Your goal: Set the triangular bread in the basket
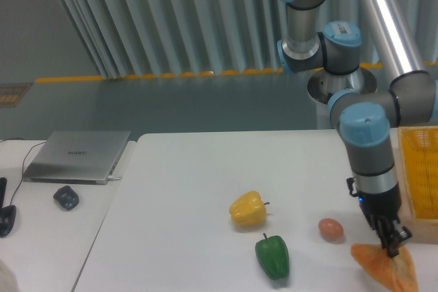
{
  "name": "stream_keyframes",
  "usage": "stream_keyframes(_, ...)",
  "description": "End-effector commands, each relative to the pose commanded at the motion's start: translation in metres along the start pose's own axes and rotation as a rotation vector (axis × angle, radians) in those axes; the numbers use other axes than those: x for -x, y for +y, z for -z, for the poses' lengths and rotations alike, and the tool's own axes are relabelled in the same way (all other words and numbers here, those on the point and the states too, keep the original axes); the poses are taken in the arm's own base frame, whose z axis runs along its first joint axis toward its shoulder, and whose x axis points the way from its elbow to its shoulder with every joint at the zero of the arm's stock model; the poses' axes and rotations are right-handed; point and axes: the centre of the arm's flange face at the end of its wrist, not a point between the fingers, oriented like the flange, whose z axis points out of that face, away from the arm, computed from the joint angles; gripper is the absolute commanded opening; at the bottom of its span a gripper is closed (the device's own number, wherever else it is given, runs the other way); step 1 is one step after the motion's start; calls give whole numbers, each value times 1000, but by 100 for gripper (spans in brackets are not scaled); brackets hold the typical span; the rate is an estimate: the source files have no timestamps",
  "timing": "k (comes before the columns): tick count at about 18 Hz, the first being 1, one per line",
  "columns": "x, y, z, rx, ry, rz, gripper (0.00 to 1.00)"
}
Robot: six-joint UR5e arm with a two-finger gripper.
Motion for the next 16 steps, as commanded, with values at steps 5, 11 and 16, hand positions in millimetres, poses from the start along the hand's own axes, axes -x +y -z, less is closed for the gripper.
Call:
stream_keyframes(5, 12, 51, 23, -109, 70, -14, 18)
stream_keyframes(11, 14, 95, 26, -100, 136, -186, 18)
stream_keyframes(16, 14, 160, 20, -113, 192, -433, 18)
